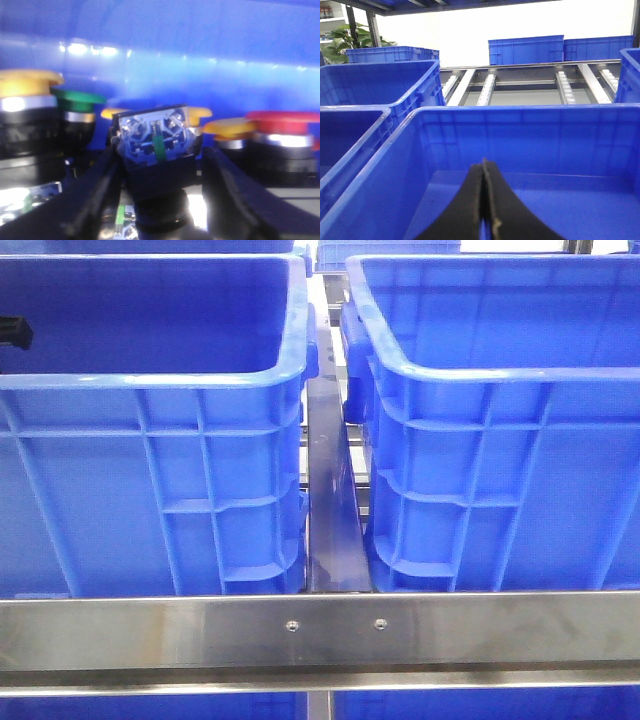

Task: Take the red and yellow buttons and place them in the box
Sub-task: 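Lift the yellow button out of the bin with the left gripper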

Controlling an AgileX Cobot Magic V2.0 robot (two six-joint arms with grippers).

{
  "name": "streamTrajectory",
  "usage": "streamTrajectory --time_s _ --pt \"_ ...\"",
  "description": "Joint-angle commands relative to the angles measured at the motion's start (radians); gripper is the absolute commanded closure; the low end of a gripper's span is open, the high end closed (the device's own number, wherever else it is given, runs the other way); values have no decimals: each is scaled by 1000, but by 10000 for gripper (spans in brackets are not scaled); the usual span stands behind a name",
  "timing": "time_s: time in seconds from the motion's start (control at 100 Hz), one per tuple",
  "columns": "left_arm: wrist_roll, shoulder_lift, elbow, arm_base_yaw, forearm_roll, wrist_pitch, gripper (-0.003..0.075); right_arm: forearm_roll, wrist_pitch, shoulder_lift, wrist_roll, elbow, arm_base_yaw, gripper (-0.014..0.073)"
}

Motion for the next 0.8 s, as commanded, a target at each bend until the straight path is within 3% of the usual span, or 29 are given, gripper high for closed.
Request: streamTrajectory --time_s 0.0,0.24,0.39,0.79 --pt "-3 -82 -32 2 5 -42 739 4 -20 4 -11 -24 -4 660" --pt "26 -183 -32 2 8 83 739 4 -20 4 -11 -24 -4 660" --pt "113 -263 -29 2 -25 181 739 4 -20 4 -11 -24 -4 660" --pt "427 -551 109 2 -413 270 739 4 -20 4 -11 -24 -4 660"
